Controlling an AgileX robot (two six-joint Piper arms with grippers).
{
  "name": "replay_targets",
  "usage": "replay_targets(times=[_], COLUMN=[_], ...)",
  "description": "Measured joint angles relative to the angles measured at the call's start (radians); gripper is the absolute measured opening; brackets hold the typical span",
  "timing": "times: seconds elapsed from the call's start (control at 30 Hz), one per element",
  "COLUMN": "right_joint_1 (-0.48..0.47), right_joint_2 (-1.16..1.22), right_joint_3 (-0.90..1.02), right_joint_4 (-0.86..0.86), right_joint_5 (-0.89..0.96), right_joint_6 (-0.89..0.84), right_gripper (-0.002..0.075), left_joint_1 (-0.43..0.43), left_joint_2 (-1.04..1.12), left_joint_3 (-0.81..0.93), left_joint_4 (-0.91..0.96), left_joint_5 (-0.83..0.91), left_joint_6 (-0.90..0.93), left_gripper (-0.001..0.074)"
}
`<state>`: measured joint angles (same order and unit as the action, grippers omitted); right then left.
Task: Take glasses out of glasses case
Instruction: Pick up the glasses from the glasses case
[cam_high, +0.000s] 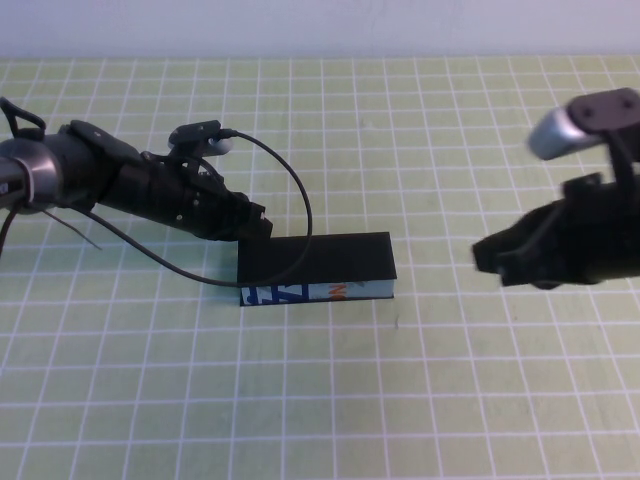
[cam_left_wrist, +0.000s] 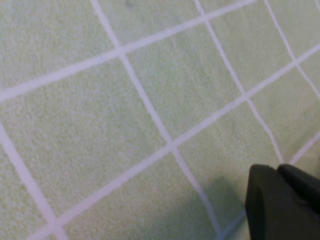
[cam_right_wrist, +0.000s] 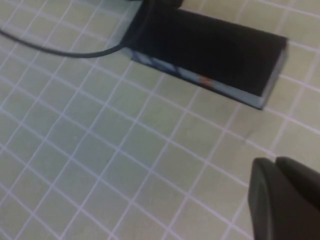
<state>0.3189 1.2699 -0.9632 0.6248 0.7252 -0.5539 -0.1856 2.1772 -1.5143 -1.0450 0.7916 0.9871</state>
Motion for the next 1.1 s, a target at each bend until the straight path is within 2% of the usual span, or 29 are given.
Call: replay_targets(times=[0.23, 0.4, 0.63, 0.9, 1.1], right_joint_1=[0.279, 0.387, 0.409, 0.409, 0.409], right_joint_2=[0.251, 0.365, 0.456, 0.527, 0.588], right_joint_3=[-0.213, -0.307, -0.331, -0.344, -0.344], right_joint_4=[-0.226, -0.469, -0.517, -0.517, -0.531], right_joint_5=[-0.010, -0.008, -0.065, -0.182, -0.255], right_joint_6=[-0.002, -0.012, -0.189, -0.324, -0.386], right_gripper=[-0.0017, -0.0018, 0.0001, 0.0198, 0.0237], left_joint_1=[0.000, 0.000, 0.000, 0.000, 0.000], left_joint_2=[0.000, 0.000, 0.000, 0.000, 0.000], left_joint_3=[0.000, 0.000, 0.000, 0.000, 0.000], left_joint_4=[0.000, 0.000, 0.003, 0.003, 0.003], left_joint_5=[0.002, 0.012, 0.032, 0.035, 0.035], left_joint_6=[-0.004, -0.004, -0.007, -0.007, -0.007], left_gripper=[-0.0004, -0.0004, -0.0004, -0.0004, -0.0004])
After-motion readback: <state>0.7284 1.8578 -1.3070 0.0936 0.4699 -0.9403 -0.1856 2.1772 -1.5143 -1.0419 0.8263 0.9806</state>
